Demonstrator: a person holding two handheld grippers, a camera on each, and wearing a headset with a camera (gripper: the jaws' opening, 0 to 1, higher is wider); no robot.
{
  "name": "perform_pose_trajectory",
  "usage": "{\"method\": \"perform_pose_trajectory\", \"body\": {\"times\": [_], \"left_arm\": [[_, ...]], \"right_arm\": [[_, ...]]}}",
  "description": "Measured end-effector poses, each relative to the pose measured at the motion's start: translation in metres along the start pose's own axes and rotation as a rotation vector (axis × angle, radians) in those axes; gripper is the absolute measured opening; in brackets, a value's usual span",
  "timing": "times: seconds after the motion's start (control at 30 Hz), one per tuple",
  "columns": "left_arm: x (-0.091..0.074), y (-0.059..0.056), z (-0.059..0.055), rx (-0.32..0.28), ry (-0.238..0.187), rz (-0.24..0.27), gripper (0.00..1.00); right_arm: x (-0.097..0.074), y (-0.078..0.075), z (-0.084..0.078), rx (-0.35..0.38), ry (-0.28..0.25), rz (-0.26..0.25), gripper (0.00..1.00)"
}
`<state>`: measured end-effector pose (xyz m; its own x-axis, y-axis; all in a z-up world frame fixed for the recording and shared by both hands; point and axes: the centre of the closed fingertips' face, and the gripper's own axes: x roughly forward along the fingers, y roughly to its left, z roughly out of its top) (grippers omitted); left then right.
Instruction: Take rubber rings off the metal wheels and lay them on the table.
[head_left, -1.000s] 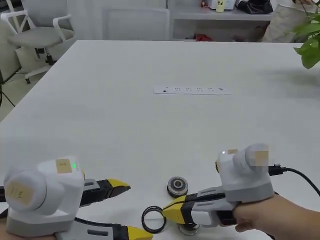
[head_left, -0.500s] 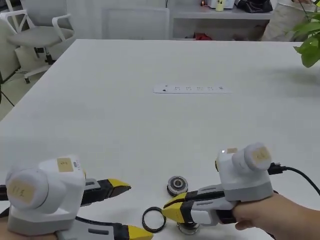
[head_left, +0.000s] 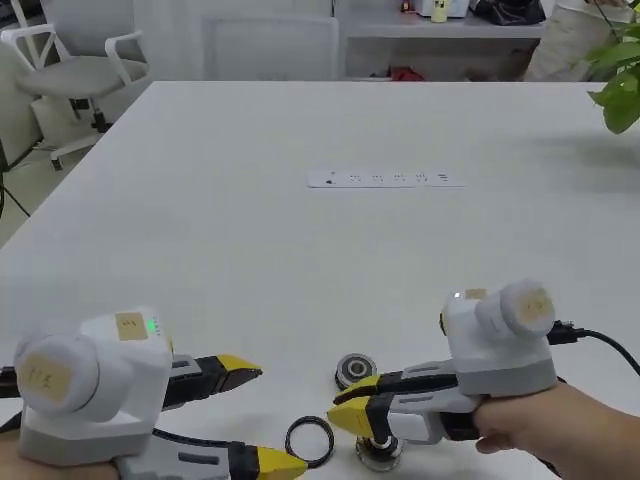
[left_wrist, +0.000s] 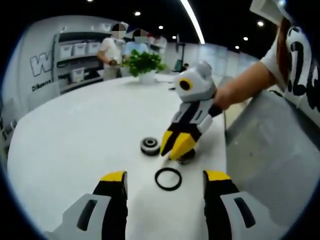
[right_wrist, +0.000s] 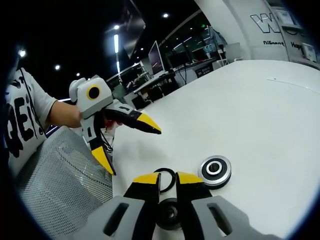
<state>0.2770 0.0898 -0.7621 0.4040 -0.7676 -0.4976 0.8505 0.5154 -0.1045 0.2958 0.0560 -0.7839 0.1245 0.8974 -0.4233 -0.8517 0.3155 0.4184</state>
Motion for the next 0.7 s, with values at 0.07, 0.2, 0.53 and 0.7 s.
{"method": "perform_pose_trajectory", "body": {"times": [0.07, 0.2, 0.53, 0.7], "left_arm": [[0.0, 0.002, 0.0, 0.0, 0.005, 0.003, 0.62], [0.001, 0.007, 0.003, 0.003, 0.003, 0.006, 0.62], [0.004, 0.017, 0.011, 0.005, -0.01, 0.021, 0.62], [0.007, 0.02, 0.017, 0.009, -0.018, 0.021, 0.62]], "right_arm": [[-0.002, -0.002, 0.003, -0.003, -0.011, -0.006, 0.11], [-0.005, -0.005, 0.009, 0.003, -0.04, -0.013, 0.13], [-0.015, -0.014, 0.015, -0.019, -0.063, -0.048, 0.17], [-0.021, -0.02, 0.02, -0.021, -0.079, -0.07, 0.19]]}}
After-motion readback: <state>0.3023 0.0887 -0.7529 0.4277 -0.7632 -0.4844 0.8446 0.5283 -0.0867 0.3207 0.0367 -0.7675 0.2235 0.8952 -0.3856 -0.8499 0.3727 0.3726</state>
